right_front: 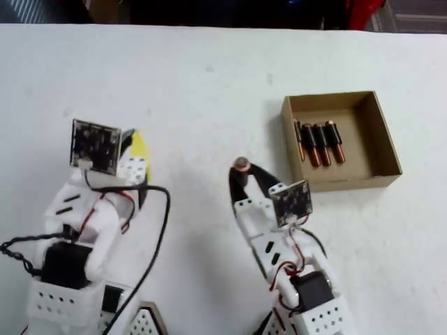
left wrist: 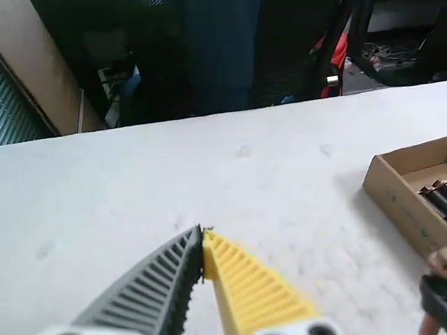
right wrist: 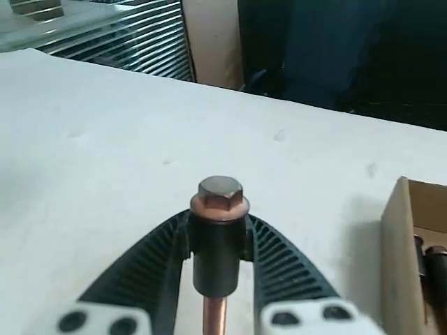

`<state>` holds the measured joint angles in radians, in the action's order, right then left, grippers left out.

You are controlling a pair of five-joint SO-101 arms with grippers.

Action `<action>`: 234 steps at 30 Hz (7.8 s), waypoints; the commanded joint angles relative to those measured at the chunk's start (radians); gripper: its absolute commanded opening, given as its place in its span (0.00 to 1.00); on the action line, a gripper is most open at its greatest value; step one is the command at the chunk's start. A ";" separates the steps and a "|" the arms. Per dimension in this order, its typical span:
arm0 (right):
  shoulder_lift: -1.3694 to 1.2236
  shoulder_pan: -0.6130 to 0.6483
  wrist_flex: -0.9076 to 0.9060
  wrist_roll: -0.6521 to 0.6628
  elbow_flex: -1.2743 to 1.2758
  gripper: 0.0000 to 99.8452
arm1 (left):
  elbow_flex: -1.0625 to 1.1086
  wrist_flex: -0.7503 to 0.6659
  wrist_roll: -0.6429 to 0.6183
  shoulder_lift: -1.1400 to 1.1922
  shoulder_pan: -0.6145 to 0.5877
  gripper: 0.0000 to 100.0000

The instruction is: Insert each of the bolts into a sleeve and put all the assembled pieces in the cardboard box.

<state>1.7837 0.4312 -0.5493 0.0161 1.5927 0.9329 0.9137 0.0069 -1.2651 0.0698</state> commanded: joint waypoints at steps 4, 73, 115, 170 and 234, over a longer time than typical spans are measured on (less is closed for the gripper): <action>0.015 -0.096 -0.242 -0.003 -0.285 0.02 | 0.198 0.006 0.026 -0.237 -0.048 0.02; -2.582 -0.730 -0.711 0.488 -2.406 0.02 | 0.761 0.374 0.147 -0.559 -0.237 0.02; -1.922 -0.616 -1.073 0.305 -2.464 0.02 | 0.760 0.374 0.138 -0.559 -0.242 0.02; 0.016 -0.407 -0.621 0.193 -0.546 0.02 | 0.760 0.370 -0.040 -0.559 -0.236 0.03; 0.018 -0.406 -0.556 0.238 0.097 0.02 | 0.760 0.371 -0.037 -0.559 -0.240 0.03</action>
<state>1.7960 0.0322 -1.0909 0.2355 1.6817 1.6955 1.2789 -0.0207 -1.8144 -0.1634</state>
